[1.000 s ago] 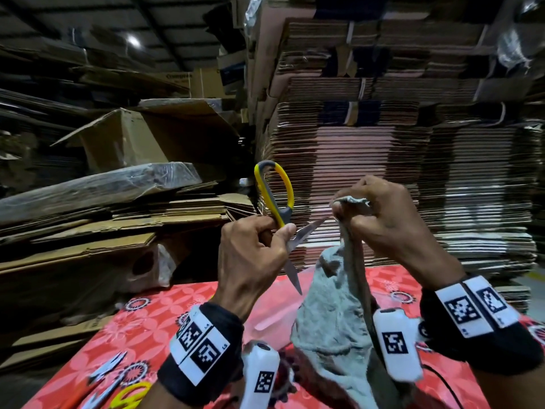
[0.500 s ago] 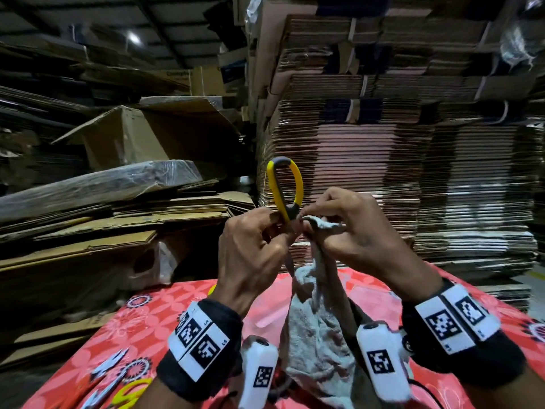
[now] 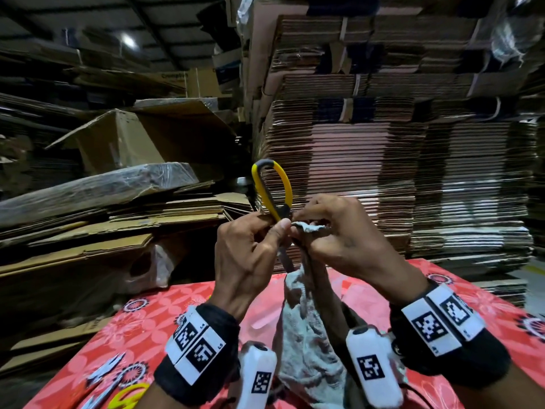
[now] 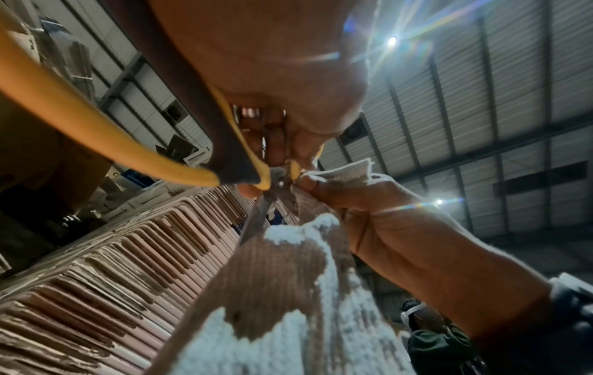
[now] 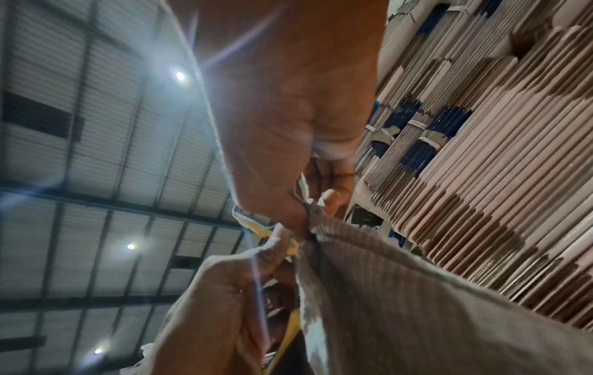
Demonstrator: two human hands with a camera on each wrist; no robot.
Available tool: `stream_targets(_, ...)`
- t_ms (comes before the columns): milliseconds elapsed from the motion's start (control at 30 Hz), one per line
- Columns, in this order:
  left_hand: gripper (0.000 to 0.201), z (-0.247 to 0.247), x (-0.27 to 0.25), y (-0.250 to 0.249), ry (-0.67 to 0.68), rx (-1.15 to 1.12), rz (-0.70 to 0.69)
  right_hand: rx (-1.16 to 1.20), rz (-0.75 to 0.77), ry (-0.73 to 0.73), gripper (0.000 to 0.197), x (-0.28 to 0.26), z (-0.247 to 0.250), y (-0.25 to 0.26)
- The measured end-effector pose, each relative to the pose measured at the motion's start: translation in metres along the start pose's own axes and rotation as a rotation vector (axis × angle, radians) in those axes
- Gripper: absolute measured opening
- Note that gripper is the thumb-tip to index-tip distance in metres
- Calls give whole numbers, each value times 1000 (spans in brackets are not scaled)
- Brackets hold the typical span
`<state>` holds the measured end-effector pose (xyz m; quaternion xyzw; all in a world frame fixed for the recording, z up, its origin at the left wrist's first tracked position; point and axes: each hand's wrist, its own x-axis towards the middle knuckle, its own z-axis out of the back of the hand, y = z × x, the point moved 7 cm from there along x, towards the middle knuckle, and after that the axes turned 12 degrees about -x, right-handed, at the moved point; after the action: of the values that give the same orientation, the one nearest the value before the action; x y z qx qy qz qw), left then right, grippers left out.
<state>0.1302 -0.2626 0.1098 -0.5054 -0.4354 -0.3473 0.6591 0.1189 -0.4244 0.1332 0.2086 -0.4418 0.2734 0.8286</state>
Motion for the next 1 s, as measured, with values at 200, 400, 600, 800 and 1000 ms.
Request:
stream_targets(200, 41, -10, -4, 4, 22, 53, 22, 66, -92, 213, 12, 3, 6, -14)
stream_targets(400, 41, -21, -7, -1, 75, 40, 41, 36, -119, 323, 10, 3, 27, -17)
stream_targets(600, 47, -5, -3, 14, -31, -21, 164, -22, -151, 248, 12, 1, 48, -16)
stream_targets(800, 54, -7, -3, 3, -26, -49, 157, -18, -121, 94, 14, 3, 24, -4)
stream_targets(1000, 51, -5, -4, -3, -21, -16, 125, -88, -101, 25, 17, 2, 8, -1)
